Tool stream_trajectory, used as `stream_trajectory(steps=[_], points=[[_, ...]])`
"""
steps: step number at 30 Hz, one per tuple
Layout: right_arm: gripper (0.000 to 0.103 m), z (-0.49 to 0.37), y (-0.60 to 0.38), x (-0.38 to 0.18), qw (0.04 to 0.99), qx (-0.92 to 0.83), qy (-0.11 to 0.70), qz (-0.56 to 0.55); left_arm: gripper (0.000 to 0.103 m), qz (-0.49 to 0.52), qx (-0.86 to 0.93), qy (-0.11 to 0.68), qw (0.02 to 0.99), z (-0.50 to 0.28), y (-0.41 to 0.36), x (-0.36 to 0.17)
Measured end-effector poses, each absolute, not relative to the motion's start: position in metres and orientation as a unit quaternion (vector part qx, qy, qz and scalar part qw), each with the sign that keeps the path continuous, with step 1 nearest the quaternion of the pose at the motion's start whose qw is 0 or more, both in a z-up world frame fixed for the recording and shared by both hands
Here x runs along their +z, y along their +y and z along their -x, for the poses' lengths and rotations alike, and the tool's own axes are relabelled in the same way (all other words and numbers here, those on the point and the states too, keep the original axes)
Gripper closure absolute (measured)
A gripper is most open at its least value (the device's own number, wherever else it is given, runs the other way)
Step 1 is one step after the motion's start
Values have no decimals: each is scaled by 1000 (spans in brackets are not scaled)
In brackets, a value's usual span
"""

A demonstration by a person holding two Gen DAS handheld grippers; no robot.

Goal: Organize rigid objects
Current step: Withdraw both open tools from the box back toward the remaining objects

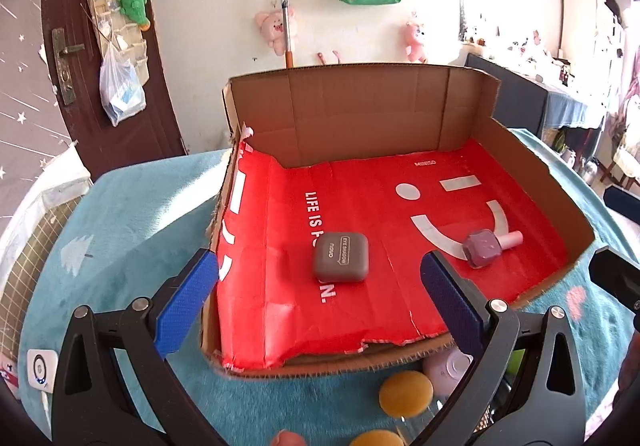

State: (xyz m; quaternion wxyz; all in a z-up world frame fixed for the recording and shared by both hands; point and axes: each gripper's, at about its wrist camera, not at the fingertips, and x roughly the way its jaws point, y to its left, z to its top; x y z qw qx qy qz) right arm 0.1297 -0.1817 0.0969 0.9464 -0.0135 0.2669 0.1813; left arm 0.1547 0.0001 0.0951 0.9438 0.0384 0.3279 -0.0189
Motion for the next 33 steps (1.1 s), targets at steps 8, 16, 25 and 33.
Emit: stream_trajectory(steps=[8,16,25,33], points=[[0,-100,-177,105,955,172,240,18,0,-41,-31,313,948,-119,-10,100],[0,-76,-177,102,959,169,229,12,0,-24,-33,310,950,-89,-12,98],[0,-54,-180,93,961,162,226,7,0,-17,-32,318,947,-67,-14,88],[0,-40,-183,83,964,147,221,9,0,6,-49,335,941,-53,-12,75]])
